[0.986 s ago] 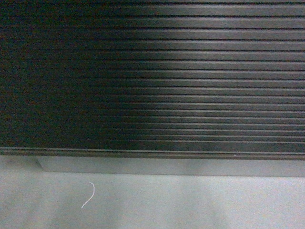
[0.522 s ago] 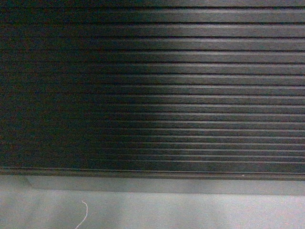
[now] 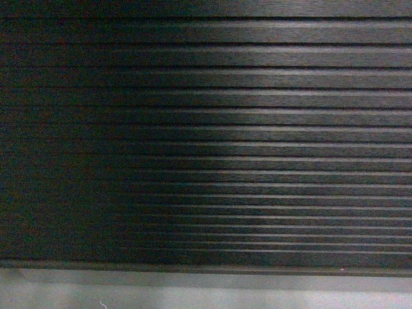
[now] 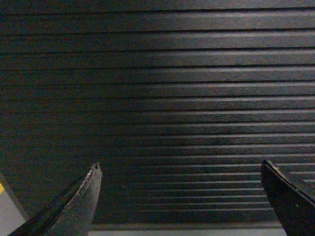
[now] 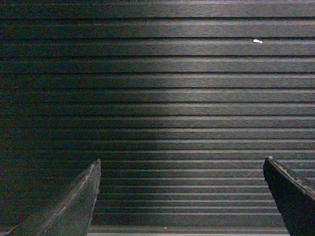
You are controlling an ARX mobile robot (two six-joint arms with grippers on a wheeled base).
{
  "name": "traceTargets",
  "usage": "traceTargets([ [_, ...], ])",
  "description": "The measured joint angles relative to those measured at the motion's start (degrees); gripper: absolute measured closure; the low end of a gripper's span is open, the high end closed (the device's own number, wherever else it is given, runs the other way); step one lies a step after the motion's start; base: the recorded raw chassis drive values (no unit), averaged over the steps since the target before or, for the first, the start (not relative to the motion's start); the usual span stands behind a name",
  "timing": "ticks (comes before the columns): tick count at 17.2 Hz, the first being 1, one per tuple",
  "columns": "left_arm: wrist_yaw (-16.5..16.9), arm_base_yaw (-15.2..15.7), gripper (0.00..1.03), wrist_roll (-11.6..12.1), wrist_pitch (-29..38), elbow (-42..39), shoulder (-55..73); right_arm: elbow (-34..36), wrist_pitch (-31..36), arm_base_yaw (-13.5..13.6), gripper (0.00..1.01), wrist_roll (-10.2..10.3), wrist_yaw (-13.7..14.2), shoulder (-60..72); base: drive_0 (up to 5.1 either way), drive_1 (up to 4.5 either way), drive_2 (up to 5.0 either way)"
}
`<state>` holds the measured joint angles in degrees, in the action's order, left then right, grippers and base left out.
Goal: Place dark red mango on scale at checkout
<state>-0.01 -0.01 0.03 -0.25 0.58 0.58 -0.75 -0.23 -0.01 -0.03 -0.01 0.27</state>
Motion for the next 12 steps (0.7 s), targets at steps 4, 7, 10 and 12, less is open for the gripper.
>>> traceTargets([
  [4,-0.02,0.00,0.05,0.00,0.02,0.00,0.00,0.00,0.02,0.00,0.03,0.00,0.02,0.00,0.0,0.00,0.0],
  [7,-0.02,0.00,0.05,0.00,0.04,0.00,-0.02,0.00,0.02,0.00,0.03,0.00,0.00,0.00,0.0,0.00,0.0],
  [10,-0.02,0.00,0.05,0.00,0.02,0.00,-0.02,0.00,0.02,0.00,0.03,0.00,0.02,0.00,0.0,0.00,0.0],
  [12,-0.02,0.00,0.05,0.00,0.02,0.00,-0.02,0.00,0.00,0.00,0.03,0.00,0.00,0.00,0.0,0.00,0.0],
])
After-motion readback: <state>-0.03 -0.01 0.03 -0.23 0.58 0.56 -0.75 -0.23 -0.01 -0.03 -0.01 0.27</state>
